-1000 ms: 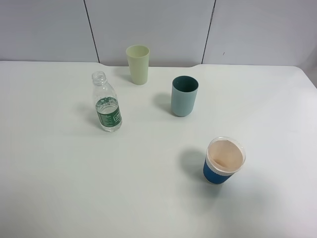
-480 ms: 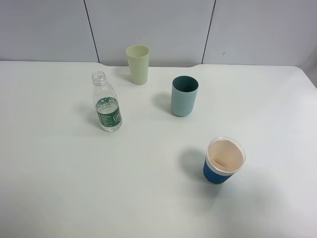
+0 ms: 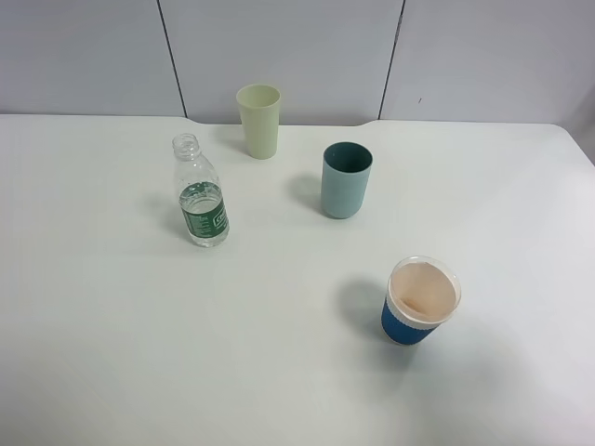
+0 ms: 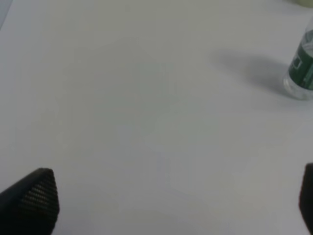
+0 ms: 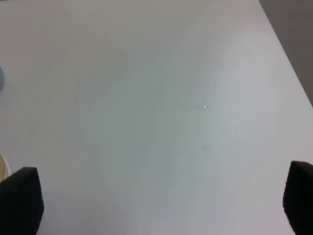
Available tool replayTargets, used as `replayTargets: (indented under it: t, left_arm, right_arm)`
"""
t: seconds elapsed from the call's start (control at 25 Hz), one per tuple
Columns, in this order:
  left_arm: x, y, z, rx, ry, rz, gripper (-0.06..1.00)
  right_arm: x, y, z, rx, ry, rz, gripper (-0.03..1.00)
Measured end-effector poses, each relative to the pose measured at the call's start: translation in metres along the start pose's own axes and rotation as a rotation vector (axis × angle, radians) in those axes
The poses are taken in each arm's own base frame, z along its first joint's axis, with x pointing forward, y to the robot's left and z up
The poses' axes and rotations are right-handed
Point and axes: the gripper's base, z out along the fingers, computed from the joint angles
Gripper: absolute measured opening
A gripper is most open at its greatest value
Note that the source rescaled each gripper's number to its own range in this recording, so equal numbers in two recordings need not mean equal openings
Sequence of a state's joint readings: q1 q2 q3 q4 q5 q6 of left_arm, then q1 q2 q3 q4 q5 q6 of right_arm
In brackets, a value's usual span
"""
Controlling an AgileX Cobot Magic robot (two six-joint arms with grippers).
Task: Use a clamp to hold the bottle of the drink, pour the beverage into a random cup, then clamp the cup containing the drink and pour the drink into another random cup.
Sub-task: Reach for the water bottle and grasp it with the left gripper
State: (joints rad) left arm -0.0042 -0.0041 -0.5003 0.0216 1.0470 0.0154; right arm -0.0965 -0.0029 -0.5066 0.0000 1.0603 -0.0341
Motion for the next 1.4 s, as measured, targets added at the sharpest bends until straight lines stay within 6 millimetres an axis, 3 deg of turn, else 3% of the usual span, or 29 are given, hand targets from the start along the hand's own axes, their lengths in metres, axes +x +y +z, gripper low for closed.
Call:
replayTargets:
  t: [1.4]
  left_arm:
    - [0.0000,0.0000,0.0000,0.000,0.000,0.000,1.00]
  right_arm:
    - [0.0000,0.0000,0.0000,0.000,0.000,0.000,1.00]
